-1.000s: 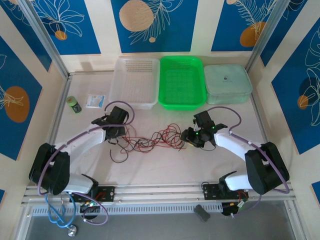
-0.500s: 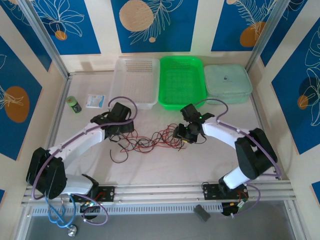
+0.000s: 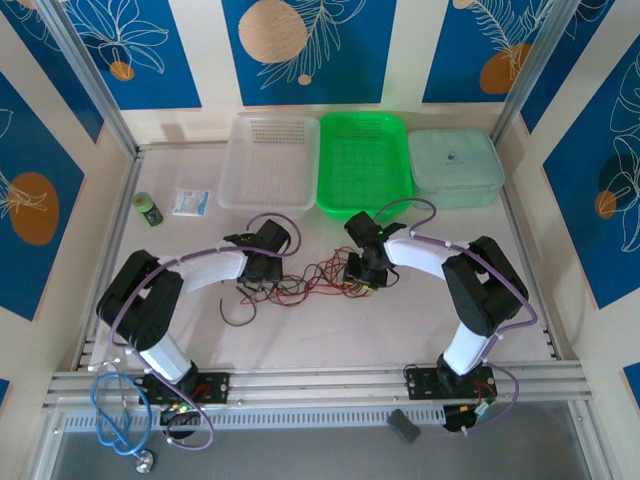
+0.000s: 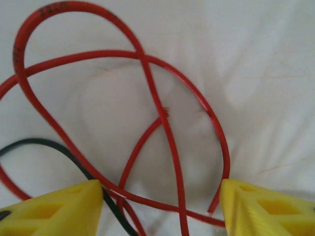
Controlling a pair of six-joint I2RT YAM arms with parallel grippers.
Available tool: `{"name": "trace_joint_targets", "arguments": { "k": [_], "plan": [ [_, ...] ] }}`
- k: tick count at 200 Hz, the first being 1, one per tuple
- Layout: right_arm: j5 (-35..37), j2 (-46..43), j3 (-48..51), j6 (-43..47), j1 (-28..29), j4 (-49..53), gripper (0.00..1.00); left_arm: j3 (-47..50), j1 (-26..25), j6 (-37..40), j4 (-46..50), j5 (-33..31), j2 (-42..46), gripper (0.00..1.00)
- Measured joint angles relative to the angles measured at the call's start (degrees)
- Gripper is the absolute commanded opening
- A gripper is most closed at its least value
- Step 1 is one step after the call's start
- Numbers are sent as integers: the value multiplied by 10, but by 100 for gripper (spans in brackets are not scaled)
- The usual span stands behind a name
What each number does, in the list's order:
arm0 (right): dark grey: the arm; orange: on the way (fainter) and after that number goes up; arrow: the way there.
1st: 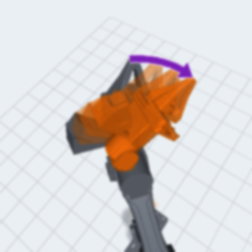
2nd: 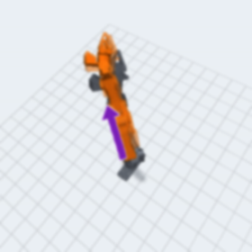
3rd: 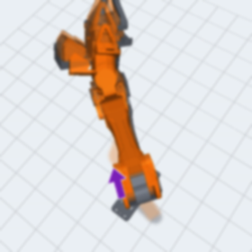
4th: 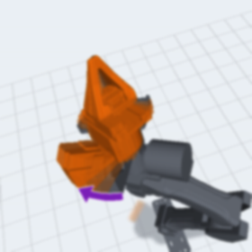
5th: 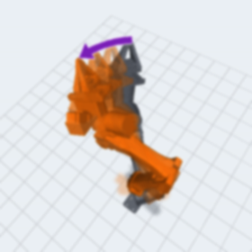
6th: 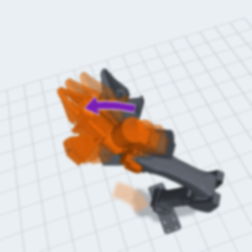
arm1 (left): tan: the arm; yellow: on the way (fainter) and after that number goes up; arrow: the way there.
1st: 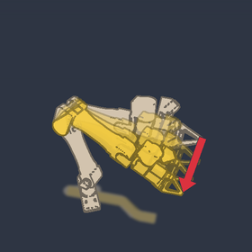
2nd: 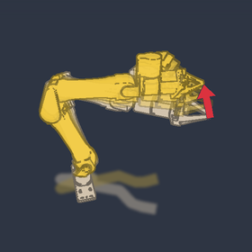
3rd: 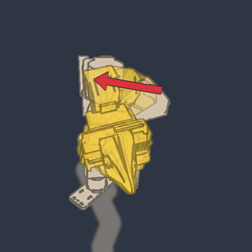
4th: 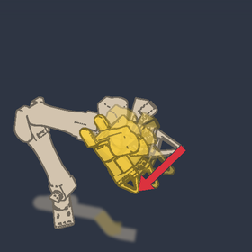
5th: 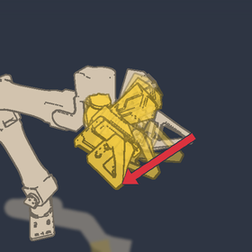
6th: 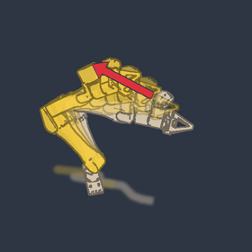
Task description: Untangle the cables
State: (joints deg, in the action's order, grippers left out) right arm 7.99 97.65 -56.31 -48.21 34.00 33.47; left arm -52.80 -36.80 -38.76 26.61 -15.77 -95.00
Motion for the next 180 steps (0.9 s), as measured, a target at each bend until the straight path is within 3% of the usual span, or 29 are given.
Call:
{"name": "trace_joint_targets", "arguments": {
  "k": [30,41,58,74,104,131,160,180],
  "plan": [
    [43,1,-6,5,2,29,10,-2,-1,-1,-14,-16,-14,24],
    [68,1,-10,5,2,43,4,-2,-1,2,-17,-28,-21,19],
    [110,0,-14,10,1,71,3,-4,0,1,-18,-40,-24,17],
    [147,0,-13,11,-3,99,5,-4,1,1,-18,-45,-25,17],
    [196,-16,-3,11,-29,140,24,-4,6,2,-18,-50,-25,17],
    [216,-39,10,12,-55,157,31,-3,15,3,-18,-56,-25,19],
    [221,-56,23,13,-79,161,32,-1,21,17,-15,-59,-22,39],
    [223,-67,30,13,-97,165,33,0,27,26,-4,-64,-14,47]
  ]
}}
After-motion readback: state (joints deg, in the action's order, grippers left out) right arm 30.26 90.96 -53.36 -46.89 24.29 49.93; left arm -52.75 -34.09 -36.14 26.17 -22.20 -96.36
